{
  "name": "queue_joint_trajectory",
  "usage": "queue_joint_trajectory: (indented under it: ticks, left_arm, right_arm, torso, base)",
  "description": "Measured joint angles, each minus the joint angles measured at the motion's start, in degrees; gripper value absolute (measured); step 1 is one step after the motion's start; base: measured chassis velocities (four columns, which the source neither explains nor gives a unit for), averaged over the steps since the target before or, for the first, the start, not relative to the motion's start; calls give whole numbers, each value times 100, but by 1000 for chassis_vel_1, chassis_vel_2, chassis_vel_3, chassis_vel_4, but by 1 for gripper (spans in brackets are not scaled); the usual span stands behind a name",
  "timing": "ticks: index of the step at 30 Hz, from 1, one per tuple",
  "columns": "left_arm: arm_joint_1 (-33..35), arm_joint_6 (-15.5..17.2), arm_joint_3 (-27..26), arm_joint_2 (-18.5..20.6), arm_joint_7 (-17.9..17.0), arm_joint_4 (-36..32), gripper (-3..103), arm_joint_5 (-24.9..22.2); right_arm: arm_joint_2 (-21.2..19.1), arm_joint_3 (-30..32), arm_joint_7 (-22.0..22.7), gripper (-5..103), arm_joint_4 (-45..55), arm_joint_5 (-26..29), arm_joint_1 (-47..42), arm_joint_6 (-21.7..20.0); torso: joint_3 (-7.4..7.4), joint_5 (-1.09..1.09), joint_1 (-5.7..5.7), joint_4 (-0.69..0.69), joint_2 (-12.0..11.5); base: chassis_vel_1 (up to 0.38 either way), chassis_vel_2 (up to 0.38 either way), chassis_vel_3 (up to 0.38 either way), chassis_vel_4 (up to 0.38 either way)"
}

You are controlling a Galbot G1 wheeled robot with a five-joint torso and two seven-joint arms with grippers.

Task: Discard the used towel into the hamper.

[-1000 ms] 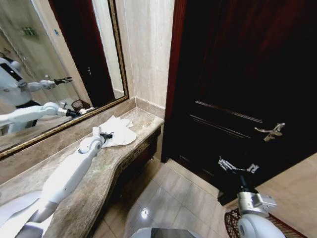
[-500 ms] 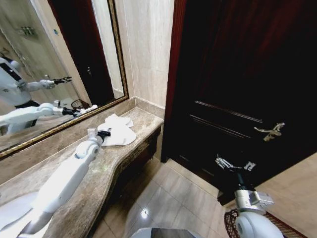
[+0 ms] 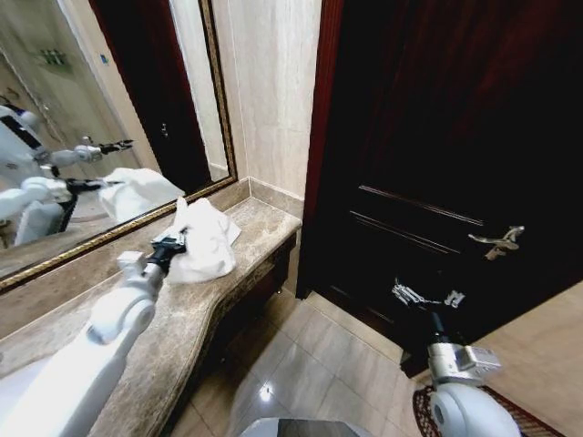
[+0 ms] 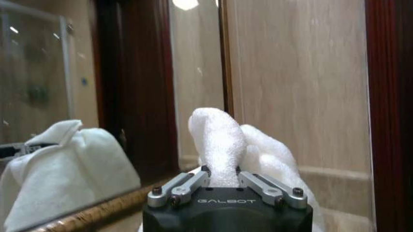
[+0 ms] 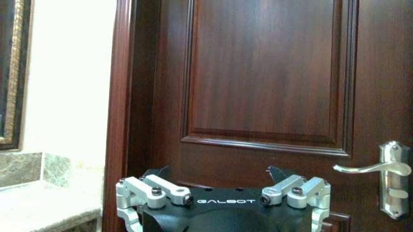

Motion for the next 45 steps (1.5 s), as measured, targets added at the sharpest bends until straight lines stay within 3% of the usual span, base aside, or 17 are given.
queue_joint_trajectory:
  ticks: [2,5,6,8,9,11,12,14,18,20,24,32,45]
  left_arm:
    - [202,-19,-139,-198,73,-186,7,96]
    - [1197,-481,-464,-1093,428,-660,7,718]
    - [1197,-481,-464,-1093,428,-660,7,718]
    - [1786,-1237,-625,-1597,806,-710,7,1275]
    - [1786,-1237,-625,-1597,806,-710,7,1275]
    - [2163,-1704,-735,-1789,985,-739,7,1347]
    - [2163,-1704,-735,-1789,985,-739,7,1347]
    - [2417,-2140,-767,-1900,1143,-755,7,1260]
    - [2506,-2443,-637,-2042,1268,-760,7,1417]
    - [2641,-2628,-359,-2299,1352,-844,7,1627]
    - [2570,-2622,-236,-2501,1358,-860,7,1846]
    - [2330,-2373,-261,-2433,1204,-896,7,1875]
    - [2296,-2553,-242,-2372,1241,-891,7,1829]
  right_arm:
    - [3,1,-14,100,26,19,-22,17]
    - [-33,42,-75,100,72,99,-94,106]
    - [-33,42,-75,100,72,99,-94,106]
    - [-78,64,-127,100,89,152,-124,121]
    - [-78,64,-127,100,89,152,-124,121]
    - [-118,68,-164,100,96,183,-132,121]
    - [-118,68,-164,100,96,183,-132,121]
    - [-139,59,-211,100,96,190,-116,119]
    - [-136,37,-232,100,95,190,-93,115]
    - [-124,26,-243,100,97,195,-61,94]
    - [-91,52,-239,100,132,196,-32,12]
    - [-14,51,-234,100,200,155,-134,-8]
    - [154,42,-244,100,251,77,-379,223]
  torso:
    - [0,0,0,0,0]
    - [0,-2,-1,5,0]
    - [0,-2,-1,5,0]
    - [0,0,-1,2,0]
    - [0,0,-1,2,0]
    - [0,0,-1,3,0]
    - [0,0,-1,3,0]
    - [0,1,-1,2,0]
    - [0,0,-1,1,0]
    - [1,0,0,2,0]
    - [1,0,0,2,0]
    - [1,0,0,1,0]
    - [1,-1,0,2,0]
  base:
    - [0,0,0,0]
    - [0,0,0,0]
    - [0,0,0,0]
    - [0,0,0,0]
    - [0,0,0,0]
    - [0,0,0,0]
    - [0,0,0,0]
    - [0,0,0,0]
    - [0,0,0,0]
    - [0,0,0,0]
    - [0,0,0,0]
    - [0,0,0,0]
    - [5,-5,-9,4]
